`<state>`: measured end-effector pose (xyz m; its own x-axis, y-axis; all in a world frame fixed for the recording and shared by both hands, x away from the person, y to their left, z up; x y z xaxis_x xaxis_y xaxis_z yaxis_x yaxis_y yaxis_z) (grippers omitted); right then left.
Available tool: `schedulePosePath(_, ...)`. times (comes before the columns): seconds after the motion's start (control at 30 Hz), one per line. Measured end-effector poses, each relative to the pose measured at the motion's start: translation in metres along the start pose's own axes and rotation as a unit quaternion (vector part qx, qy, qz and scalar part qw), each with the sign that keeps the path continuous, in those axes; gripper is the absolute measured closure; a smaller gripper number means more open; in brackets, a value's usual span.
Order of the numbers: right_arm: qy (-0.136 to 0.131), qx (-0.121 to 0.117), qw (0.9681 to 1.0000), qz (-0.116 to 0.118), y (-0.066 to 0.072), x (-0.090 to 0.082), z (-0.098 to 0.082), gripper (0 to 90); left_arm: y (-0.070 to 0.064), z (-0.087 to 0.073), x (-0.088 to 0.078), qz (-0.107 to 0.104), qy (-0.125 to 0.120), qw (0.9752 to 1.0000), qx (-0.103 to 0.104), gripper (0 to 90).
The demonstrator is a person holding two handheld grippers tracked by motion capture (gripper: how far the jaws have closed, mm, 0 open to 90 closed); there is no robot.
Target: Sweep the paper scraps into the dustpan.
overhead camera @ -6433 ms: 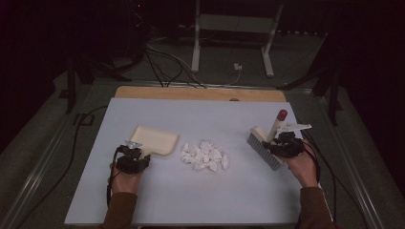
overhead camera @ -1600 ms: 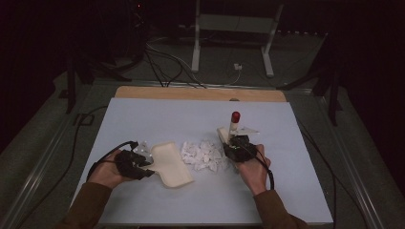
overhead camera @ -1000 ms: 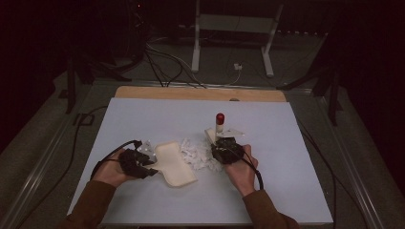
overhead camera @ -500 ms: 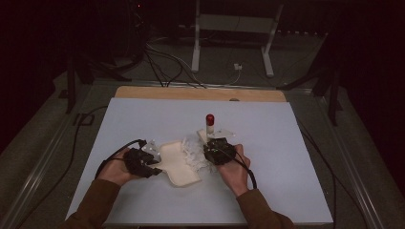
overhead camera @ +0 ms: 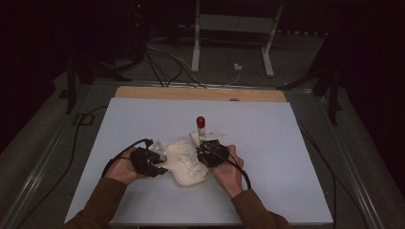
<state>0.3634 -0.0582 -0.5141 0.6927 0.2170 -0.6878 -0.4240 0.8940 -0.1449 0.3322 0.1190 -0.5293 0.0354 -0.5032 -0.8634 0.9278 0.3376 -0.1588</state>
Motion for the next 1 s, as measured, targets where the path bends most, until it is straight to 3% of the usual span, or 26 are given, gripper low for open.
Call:
schedulePosePath(0.47,-0.003,-0.015,0.9995,0.028,0.026,-0.01,0.001,66.5,-0.002,0.005,0.006,0.001,-0.008,1.0,-0.001,66.7)
schedulePosePath(1.0,0.002,-0.01,0.9974,0.072,0.047,-0.02,0.007,66.5,-0.004,0.002,0.008,0.005,-0.014,0.9999,-0.005,66.7)
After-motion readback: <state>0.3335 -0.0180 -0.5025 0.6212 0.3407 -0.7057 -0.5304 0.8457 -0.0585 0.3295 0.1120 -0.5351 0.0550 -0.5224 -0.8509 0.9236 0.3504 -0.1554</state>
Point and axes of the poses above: each handheld gripper's, and its own axes: x roughly forward along the jaws, z roughly out of its top, y roughly to its left, the point moved 7 cm from there along x, roughly forward along the jaws, and after that the axes turned 9 degrees about -z, right-handed, at the moved point
